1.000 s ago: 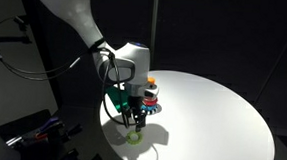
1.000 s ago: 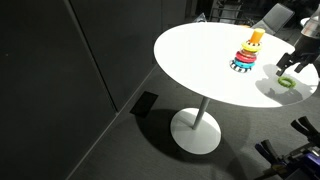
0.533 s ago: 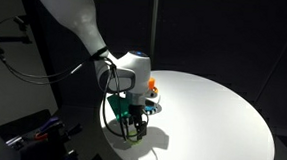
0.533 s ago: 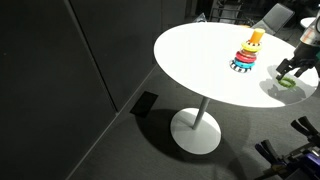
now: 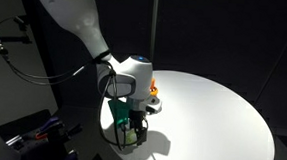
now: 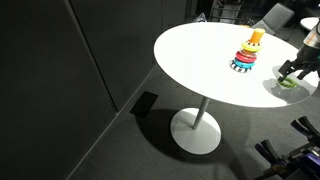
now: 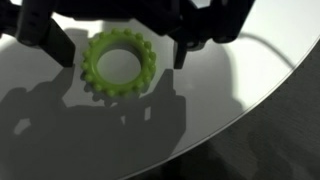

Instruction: Put the yellow ring on the orange stand

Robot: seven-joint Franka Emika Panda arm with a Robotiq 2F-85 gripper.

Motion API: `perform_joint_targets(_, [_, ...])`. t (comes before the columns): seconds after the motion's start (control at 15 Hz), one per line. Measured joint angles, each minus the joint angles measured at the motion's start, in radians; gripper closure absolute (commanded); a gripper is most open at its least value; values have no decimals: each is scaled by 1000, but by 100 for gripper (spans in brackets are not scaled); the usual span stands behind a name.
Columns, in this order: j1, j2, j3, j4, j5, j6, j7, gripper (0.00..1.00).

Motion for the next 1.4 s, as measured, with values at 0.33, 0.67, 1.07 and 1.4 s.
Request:
perform_joint_targets(0.33, [-17,4,18,0,42,0,-8,0])
perform_joint_targets(0.67, [-25,7,26,0,61,4,-12,0])
perform_joint_targets(1.07, [-27,18,26,0,61,19,-12,0])
perform_joint_targets(1.4, [-27,25,27,0,61,30,-12,51])
